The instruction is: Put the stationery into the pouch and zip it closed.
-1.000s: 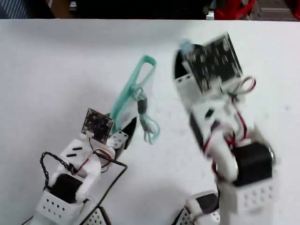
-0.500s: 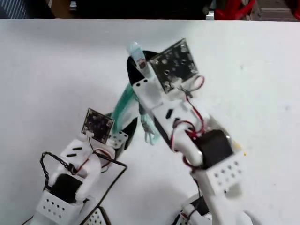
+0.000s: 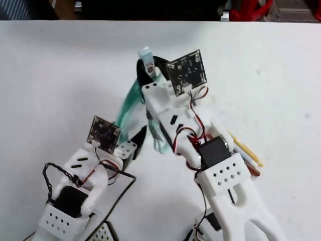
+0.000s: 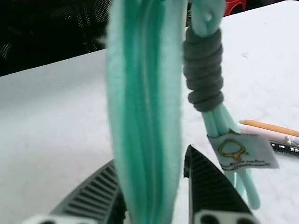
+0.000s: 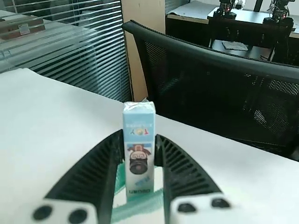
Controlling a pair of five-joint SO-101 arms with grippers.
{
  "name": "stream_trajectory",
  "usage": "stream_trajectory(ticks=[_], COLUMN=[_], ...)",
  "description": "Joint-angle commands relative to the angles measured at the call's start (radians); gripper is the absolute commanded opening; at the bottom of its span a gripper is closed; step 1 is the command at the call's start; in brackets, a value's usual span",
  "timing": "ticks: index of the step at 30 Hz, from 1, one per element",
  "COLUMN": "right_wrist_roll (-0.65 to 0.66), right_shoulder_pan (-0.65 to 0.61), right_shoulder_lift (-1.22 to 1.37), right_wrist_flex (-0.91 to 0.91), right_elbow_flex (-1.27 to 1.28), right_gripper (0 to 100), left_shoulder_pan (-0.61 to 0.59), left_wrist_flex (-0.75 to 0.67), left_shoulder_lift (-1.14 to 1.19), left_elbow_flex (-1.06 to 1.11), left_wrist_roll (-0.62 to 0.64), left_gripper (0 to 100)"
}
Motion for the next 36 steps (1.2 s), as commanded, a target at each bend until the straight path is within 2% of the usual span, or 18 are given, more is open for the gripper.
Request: stream_trajectory(ticks=[1,3,8,10,13,17,23,26,29,36], right_wrist_roll=[-0.008,-0.006,0.028,0.084,0.117,0.115,0.121,0.138,0.247,0.669], right_shoulder_pan=[0.008,0.008,0.008,0.008,0.022,0.105,0.338,0.484,0.584,0.636], right_shoulder_lift=[-0.008,-0.008,-0.01,-0.01,-0.01,-0.008,-0.001,0.007,0.048,0.306], right_wrist_flex=[0.004,0.079,0.305,0.384,0.476,0.549,0.611,0.624,0.627,0.711], right_elbow_flex=[-0.003,-0.02,-0.143,-0.227,-0.339,-0.423,-0.442,-0.411,-0.358,-0.209], right_gripper=[1.8,4.1,29.5,33.4,31.0,26.3,24.8,24.8,24.7,24.7], left_shoulder_pan=[-0.005,-0.005,-0.005,-0.005,-0.005,-0.005,-0.005,-0.005,-0.002,-0.004], left_wrist_flex=[-0.018,-0.018,-0.018,-0.018,-0.018,-0.018,-0.018,-0.018,-0.023,-0.052], left_shoulder_lift=[-0.013,-0.013,-0.013,-0.013,-0.013,-0.013,-0.013,-0.013,-0.013,-0.013], left_elbow_flex=[-0.008,-0.008,-0.008,-0.008,-0.006,-0.005,-0.005,-0.008,-0.008,0.002], left_wrist_roll=[-0.002,-0.003,-0.003,-0.003,-0.003,-0.003,-0.003,-0.009,-0.011,-0.011], left_gripper=[18,18,18,18,18,18,17,10,6,5])
